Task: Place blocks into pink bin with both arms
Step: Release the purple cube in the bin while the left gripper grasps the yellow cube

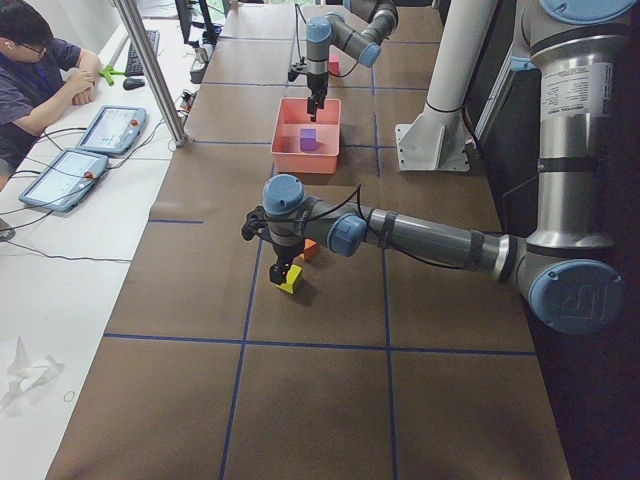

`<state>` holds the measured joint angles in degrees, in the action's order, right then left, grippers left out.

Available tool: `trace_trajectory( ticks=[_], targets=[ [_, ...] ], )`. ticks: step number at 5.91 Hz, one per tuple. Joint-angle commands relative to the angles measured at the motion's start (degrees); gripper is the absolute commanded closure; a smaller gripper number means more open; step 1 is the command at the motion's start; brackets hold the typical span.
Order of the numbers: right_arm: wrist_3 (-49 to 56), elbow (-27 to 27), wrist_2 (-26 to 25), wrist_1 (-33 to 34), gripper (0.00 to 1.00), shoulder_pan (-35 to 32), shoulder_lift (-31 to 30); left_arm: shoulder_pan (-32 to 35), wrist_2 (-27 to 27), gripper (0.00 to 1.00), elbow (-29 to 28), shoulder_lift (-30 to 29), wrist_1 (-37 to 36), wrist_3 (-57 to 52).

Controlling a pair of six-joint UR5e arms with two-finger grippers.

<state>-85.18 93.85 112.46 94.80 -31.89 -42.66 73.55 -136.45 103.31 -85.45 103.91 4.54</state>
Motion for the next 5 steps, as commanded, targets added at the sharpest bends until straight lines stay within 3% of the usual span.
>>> trace_trajectory(
  ticks=[1, 3, 5],
  targets=[
    [1.93, 2.3, 4.14, 0.82, 0.0, -3.6, -0.93, -6.29, 5.2, 0.0, -5.02, -0.25, 12.48, 13.75],
    [3.09, 5.8, 4.35, 0.91, 0.0, -3.79, -4.7, -10.95, 8.2, 0.0, -9.96, -0.77, 22.62, 22.15],
    [3.09, 6.52, 4.26, 0.82, 0.0, -3.79, -5.77, -14.56, 11.9, 0.0, -10.23, -2.09, 22.74, 24.89]
  ],
)
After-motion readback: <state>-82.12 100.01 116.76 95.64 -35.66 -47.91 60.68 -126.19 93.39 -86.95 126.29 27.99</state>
